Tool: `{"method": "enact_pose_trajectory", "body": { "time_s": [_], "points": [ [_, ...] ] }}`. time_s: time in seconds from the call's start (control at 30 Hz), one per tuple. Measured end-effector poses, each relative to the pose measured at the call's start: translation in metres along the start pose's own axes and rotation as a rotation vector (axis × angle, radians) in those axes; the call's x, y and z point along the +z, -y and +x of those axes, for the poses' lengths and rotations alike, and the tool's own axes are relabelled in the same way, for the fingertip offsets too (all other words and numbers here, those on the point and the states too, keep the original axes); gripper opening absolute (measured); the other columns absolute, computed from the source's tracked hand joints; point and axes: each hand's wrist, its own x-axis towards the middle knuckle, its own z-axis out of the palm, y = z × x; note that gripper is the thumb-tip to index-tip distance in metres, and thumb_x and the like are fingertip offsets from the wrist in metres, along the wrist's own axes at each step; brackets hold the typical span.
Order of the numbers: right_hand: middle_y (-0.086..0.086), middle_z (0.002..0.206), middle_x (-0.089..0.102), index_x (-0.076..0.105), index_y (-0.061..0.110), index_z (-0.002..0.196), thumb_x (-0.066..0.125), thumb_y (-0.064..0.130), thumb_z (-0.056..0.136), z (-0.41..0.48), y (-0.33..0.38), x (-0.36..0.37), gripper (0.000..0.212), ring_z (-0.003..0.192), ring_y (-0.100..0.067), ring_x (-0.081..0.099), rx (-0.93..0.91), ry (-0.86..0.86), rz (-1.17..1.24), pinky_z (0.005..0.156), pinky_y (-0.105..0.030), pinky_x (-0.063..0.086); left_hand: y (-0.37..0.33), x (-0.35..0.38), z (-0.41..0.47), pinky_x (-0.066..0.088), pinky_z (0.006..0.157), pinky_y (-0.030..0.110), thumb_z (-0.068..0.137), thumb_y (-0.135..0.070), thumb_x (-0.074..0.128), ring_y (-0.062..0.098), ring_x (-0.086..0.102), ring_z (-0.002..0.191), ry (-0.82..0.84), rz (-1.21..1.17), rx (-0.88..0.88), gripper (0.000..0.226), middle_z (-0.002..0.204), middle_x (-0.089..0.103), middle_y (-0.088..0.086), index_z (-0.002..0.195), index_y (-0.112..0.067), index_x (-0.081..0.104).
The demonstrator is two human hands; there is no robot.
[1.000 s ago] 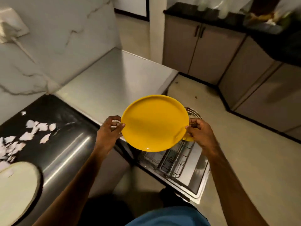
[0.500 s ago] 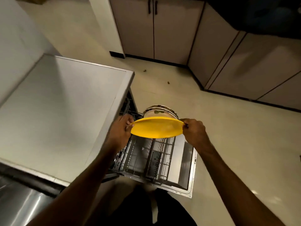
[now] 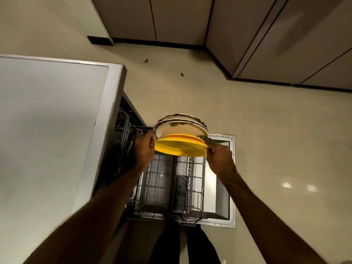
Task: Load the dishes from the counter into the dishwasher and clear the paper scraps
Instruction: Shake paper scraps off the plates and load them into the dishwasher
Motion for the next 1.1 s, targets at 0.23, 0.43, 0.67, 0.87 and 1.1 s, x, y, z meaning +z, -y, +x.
{"method": "enact_pose_trajectory", "body": {
  "time_s": [0.23, 0.43, 0.67, 0.87, 1.1],
  "points": [
    [-0.014, 0.101, 0.075, 0.074, 0.014, 0.119, 0.054, 0.019, 0.104, 0.043, -0.025, 0.055, 0.025, 0.092, -0.033, 0.071, 0.032, 0.012, -0.025, 0.078, -0.033, 0.053, 0.057, 0.062, 0.025, 0.053, 0.066, 0.041, 0.084, -0.001, 0.064, 0.025, 0.064, 0.075, 0.063, 0.013, -0.067, 0.024, 0.081, 0.066, 0.004, 0.091, -0.023, 0.057],
    [-0.012, 0.101, 0.074, 0.071, 0.016, 0.126, 0.043, 0.031, 0.110, 0.055, -0.049, 0.087, 0.036, 0.088, -0.028, 0.071, 0.052, 0.023, -0.069, 0.070, -0.026, 0.044, 0.064, 0.087, 0.029, 0.040, 0.066, 0.025, 0.091, -0.002, 0.063, 0.018, 0.058, 0.075, 0.125, 0.041, -0.076, 0.012, 0.088, 0.066, 0.008, 0.100, -0.010, 0.061],
    [-0.009, 0.099, 0.072, 0.069, 0.016, 0.129, 0.036, 0.038, 0.111, 0.060, -0.058, 0.096, 0.043, 0.074, -0.011, 0.055, 0.089, 0.033, -0.076, 0.067, -0.021, 0.038, 0.072, 0.105, 0.025, 0.052, 0.070, 0.032, 0.092, -0.005, 0.060, 0.023, 0.065, 0.080, 0.210, 0.046, -0.112, 0.018, 0.089, 0.067, 0.008, 0.107, -0.013, 0.057],
    [-0.012, 0.098, 0.074, 0.073, 0.012, 0.116, 0.050, 0.025, 0.108, 0.062, -0.067, 0.103, 0.028, 0.076, -0.019, 0.062, 0.113, 0.103, -0.058, 0.070, -0.025, 0.042, 0.069, 0.117, 0.016, 0.052, 0.086, 0.030, 0.093, -0.009, 0.067, 0.023, 0.066, 0.106, 0.361, 0.036, -0.216, 0.042, 0.116, 0.066, 0.008, 0.131, -0.006, 0.050],
    [-0.009, 0.093, 0.070, 0.067, 0.011, 0.112, 0.054, 0.008, 0.102, 0.054, -0.069, 0.121, 0.016, 0.081, -0.027, 0.069, 0.155, 0.148, 0.041, 0.067, -0.030, 0.048, 0.076, 0.122, 0.009, 0.040, 0.110, 0.037, 0.092, -0.016, 0.069, 0.030, 0.047, 0.138, 0.562, 0.135, -0.241, 0.076, 0.153, 0.045, 0.013, 0.156, -0.012, 0.028]
  ]
}}
